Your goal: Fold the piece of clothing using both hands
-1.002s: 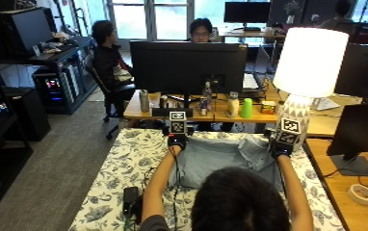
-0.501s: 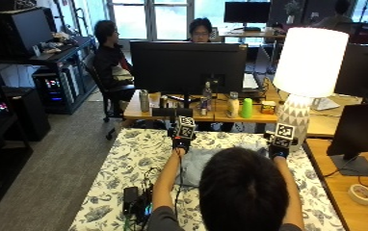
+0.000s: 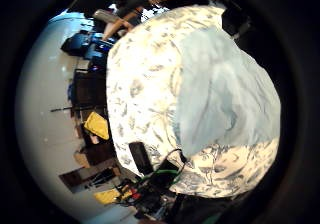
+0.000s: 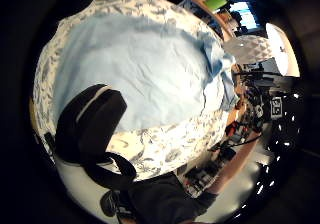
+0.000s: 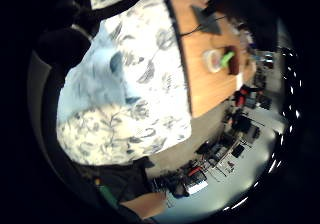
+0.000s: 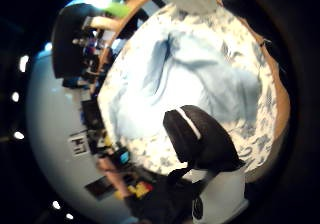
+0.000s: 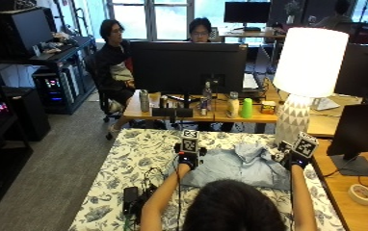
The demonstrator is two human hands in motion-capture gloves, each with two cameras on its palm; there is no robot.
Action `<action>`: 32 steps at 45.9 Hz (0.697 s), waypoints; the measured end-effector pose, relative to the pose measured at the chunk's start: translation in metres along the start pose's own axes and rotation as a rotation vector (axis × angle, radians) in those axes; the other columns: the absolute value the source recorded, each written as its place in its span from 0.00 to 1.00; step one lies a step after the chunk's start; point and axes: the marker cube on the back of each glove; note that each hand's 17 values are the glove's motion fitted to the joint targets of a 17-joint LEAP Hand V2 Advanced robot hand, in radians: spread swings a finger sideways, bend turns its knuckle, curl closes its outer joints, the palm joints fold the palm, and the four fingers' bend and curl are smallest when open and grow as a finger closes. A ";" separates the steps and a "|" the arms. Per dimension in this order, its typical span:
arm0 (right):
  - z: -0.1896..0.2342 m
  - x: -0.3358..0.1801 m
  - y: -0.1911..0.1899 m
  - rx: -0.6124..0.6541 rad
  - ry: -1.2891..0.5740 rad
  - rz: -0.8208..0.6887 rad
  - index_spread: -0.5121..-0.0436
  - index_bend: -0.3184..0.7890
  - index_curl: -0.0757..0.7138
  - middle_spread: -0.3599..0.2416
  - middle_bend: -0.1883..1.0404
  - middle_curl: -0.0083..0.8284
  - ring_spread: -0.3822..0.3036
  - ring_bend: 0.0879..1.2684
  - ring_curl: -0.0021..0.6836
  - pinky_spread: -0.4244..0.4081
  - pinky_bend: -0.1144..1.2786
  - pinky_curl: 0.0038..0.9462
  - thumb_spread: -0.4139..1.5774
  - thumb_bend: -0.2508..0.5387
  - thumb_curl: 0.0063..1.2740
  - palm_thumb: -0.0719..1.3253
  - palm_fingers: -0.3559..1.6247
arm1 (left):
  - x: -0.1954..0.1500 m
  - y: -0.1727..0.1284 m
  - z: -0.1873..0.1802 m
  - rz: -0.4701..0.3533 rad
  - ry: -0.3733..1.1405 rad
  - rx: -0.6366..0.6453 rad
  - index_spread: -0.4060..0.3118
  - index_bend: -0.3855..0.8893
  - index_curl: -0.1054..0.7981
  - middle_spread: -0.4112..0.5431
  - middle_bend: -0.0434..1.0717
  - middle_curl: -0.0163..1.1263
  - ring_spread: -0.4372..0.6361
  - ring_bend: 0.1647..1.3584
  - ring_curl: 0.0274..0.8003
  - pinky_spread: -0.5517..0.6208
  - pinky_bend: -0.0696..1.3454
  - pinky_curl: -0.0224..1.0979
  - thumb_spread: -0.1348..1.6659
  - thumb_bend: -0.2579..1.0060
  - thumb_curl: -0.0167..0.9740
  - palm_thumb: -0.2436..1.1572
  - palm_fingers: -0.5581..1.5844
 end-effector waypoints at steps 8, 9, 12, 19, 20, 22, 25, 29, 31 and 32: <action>0.027 0.010 0.097 -0.159 0.035 0.135 0.40 0.34 0.33 0.56 0.30 0.47 0.57 0.32 0.58 0.65 0.54 0.42 0.79 0.26 0.16 0.42 0.40 | 0.008 0.012 0.060 0.004 -0.084 -0.127 0.48 0.41 0.48 0.52 0.12 0.28 0.42 0.35 0.51 0.55 0.37 0.41 0.75 0.17 0.17 0.35 0.37; 0.031 0.011 0.098 -0.157 0.041 0.137 0.40 0.33 0.32 0.57 0.30 0.47 0.59 0.32 0.58 0.66 0.54 0.42 0.79 0.26 0.16 0.41 0.39 | 0.007 0.013 0.065 -0.010 -0.088 -0.142 0.49 0.40 0.48 0.54 0.12 0.28 0.44 0.36 0.51 0.57 0.38 0.41 0.74 0.17 0.17 0.34 0.35; 0.049 0.018 0.090 -0.128 0.074 0.177 0.41 0.35 0.31 0.60 0.30 0.46 0.66 0.32 0.57 0.72 0.56 0.42 0.78 0.27 0.16 0.39 0.36 | 0.003 0.015 0.082 -0.058 -0.090 -0.229 0.51 0.39 0.46 0.59 0.14 0.26 0.49 0.37 0.51 0.62 0.39 0.41 0.72 0.16 0.17 0.30 0.32; 0.076 0.024 0.093 -0.204 0.095 0.246 0.43 0.36 0.30 0.68 0.26 0.42 0.77 0.33 0.55 0.80 0.61 0.43 0.76 0.27 0.17 0.35 0.30 | 0.000 0.009 0.106 -0.091 -0.084 -0.285 0.54 0.39 0.44 0.66 0.16 0.24 0.59 0.40 0.48 0.71 0.43 0.40 0.69 0.17 0.18 0.24 0.28; 0.079 0.024 0.094 -0.219 0.089 0.239 0.43 0.36 0.29 0.69 0.26 0.41 0.78 0.35 0.56 0.81 0.62 0.42 0.76 0.28 0.17 0.35 0.30 | 0.001 0.009 0.108 -0.087 -0.081 -0.297 0.54 0.39 0.44 0.67 0.16 0.24 0.60 0.41 0.48 0.72 0.43 0.40 0.69 0.18 0.18 0.24 0.28; 0.082 0.022 0.097 -0.253 0.082 0.237 0.44 0.35 0.28 0.71 0.26 0.40 0.80 0.38 0.56 0.81 0.64 0.42 0.75 0.28 0.17 0.35 0.30 | 0.001 0.010 0.111 -0.077 -0.072 -0.330 0.55 0.39 0.43 0.69 0.17 0.24 0.62 0.41 0.48 0.73 0.44 0.40 0.68 0.18 0.18 0.23 0.27; 0.085 0.020 0.096 -0.245 0.076 0.240 0.45 0.33 0.27 0.72 0.27 0.38 0.79 0.45 0.58 0.80 0.67 0.43 0.75 0.29 0.18 0.36 0.33 | 0.001 0.012 0.114 -0.068 -0.054 -0.376 0.56 0.40 0.42 0.70 0.18 0.23 0.64 0.42 0.47 0.74 0.45 0.39 0.67 0.18 0.19 0.23 0.27; 0.084 0.017 0.101 -0.281 0.083 0.263 0.47 0.30 0.23 0.72 0.33 0.40 0.75 0.50 0.59 0.76 0.68 0.42 0.74 0.30 0.18 0.37 0.36 | 0.000 0.010 0.115 -0.089 -0.040 -0.374 0.56 0.41 0.42 0.71 0.19 0.23 0.66 0.43 0.46 0.76 0.45 0.38 0.66 0.18 0.20 0.22 0.27; 0.083 0.015 0.103 -0.299 0.093 0.280 0.50 0.26 0.20 0.67 0.41 0.44 0.69 0.52 0.59 0.71 0.68 0.41 0.74 0.32 0.19 0.40 0.40 | -0.001 0.008 0.115 -0.113 -0.044 -0.365 0.56 0.41 0.42 0.71 0.19 0.23 0.67 0.42 0.45 0.76 0.46 0.38 0.66 0.18 0.20 0.22 0.27; 0.082 0.015 0.101 -0.263 0.094 0.261 0.52 0.25 0.18 0.63 0.45 0.46 0.62 0.54 0.60 0.66 0.67 0.41 0.74 0.35 0.20 0.43 0.45 | -0.001 0.009 0.115 -0.124 -0.046 -0.367 0.56 0.42 0.42 0.71 0.19 0.23 0.68 0.42 0.45 0.76 0.45 0.38 0.66 0.18 0.21 0.22 0.27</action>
